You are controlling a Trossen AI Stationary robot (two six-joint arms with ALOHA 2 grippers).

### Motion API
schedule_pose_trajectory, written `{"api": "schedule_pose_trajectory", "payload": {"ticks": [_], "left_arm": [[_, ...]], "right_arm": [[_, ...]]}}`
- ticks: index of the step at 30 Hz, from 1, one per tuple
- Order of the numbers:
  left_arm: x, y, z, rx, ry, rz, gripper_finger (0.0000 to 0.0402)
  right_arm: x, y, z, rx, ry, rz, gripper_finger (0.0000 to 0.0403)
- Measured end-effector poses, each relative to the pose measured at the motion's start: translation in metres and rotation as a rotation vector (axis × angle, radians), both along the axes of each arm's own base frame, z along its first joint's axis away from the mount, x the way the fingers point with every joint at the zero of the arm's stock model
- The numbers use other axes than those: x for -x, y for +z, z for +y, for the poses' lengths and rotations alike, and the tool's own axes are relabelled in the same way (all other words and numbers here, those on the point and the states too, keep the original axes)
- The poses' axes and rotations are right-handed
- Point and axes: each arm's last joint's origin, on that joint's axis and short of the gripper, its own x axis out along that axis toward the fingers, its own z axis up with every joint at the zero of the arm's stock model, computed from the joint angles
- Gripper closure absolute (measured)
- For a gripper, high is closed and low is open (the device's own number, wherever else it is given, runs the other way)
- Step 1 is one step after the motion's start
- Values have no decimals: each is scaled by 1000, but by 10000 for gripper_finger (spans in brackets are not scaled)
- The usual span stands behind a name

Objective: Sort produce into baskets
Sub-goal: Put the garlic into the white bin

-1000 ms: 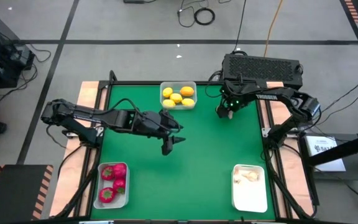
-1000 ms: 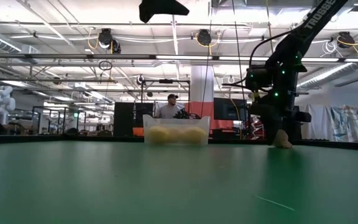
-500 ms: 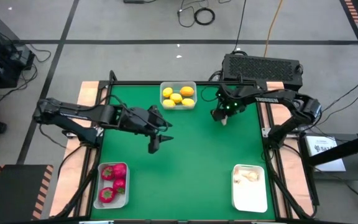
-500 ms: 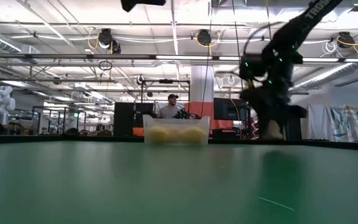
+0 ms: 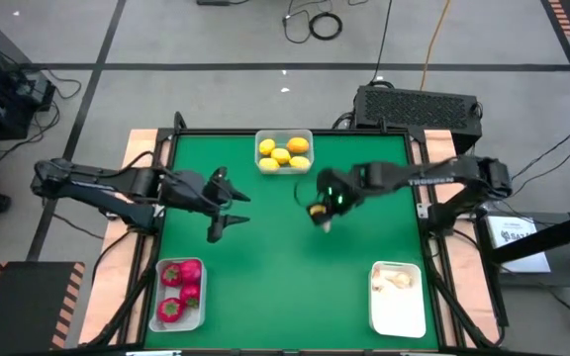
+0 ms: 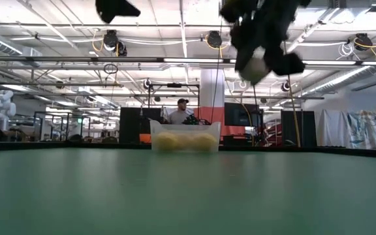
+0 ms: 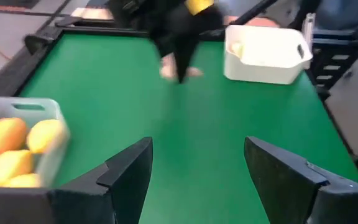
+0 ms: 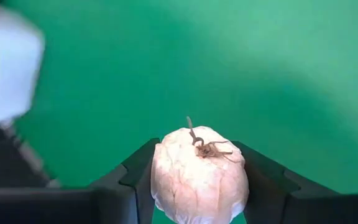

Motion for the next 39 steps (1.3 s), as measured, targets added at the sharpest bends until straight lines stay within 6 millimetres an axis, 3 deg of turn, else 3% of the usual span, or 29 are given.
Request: {"api": "schedule_pose_trajectory", "payload": {"ticks": [4,9,17,21,27,34,39], "left_arm": [[5,-26,-1,70,-27,-69,141],[-2,-49,-3,152,-66,-164,141],[-19,-61,1,192,-103,-213,141],[-26,-61,6,225,-124,-257,141],[-34,-57,9,291,-116,-334,141],[-34,-55,8,385,-90,-340,141],[-34,-55,8,479,-61,-324,141]], "right_arm": [[0,6,58,-91,24,7,235],[18,6,125,-205,6,88,236],[67,1,193,-269,-95,297,236],[93,-3,210,-228,-152,416,236],[120,-6,217,-122,-208,533,236],[127,-6,221,-71,-193,496,231],[128,-6,220,-49,-151,507,192]]}}
